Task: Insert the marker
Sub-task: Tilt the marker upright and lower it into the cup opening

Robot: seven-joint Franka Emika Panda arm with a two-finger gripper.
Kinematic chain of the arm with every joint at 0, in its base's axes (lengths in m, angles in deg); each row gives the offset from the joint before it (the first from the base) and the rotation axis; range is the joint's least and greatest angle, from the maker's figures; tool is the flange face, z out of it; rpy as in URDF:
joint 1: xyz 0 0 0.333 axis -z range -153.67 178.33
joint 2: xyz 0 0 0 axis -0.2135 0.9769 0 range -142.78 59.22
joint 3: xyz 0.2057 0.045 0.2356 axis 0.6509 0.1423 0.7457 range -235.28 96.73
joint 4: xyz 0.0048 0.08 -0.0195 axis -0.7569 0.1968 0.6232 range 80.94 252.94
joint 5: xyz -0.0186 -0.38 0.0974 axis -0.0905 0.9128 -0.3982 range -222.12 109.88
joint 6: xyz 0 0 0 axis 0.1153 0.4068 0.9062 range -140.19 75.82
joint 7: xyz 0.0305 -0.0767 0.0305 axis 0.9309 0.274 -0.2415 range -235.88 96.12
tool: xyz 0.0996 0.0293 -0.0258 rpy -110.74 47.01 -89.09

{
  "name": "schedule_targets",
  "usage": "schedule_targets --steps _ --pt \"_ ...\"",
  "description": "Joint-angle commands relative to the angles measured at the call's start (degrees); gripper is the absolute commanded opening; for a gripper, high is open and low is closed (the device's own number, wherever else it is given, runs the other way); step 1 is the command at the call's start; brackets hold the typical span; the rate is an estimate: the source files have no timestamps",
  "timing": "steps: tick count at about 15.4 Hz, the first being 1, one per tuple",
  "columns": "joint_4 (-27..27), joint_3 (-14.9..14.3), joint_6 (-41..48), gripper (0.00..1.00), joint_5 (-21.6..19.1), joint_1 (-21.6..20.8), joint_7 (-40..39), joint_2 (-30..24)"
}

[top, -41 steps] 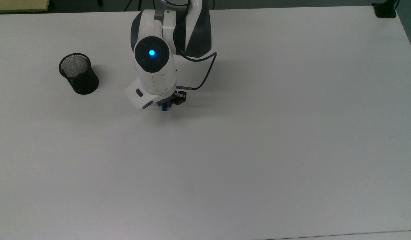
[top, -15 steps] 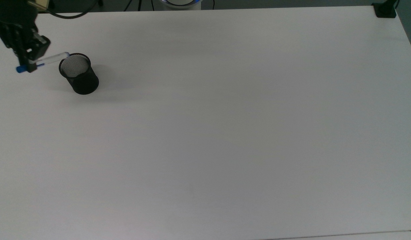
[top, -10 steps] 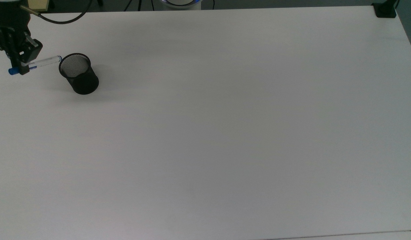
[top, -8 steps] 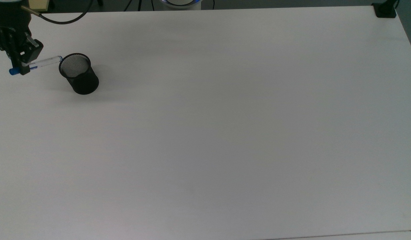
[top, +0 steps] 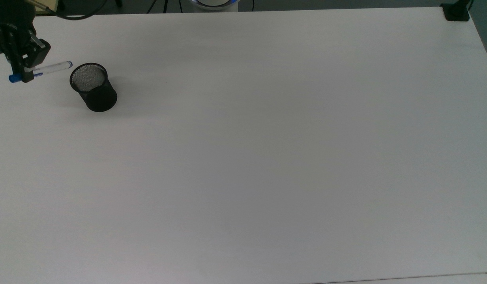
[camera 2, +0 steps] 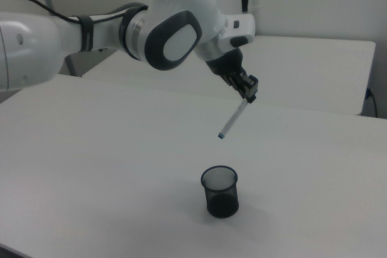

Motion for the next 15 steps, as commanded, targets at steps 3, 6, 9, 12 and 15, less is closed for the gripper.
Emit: schedule_targets --steps 3,6,9,12,15 --pt "15.62 0.25 -6.92 0.12 -0.62 -0.06 -3.16 -12.17" --pt "22.93 0.25 -13.52 0.14 -0.09 -0.15 -3.17 -16.14" --pt "26.45 0.25 -15.47 0.14 0.09 -0.06 -3.25 -17.99" --pt "29.53 0.25 -15.82 0.14 1.4 -0.06 -3.43 -19.04" --pt "33.74 0.34 -22.48 0.14 2.19 -0.06 -3.34 -19.22"
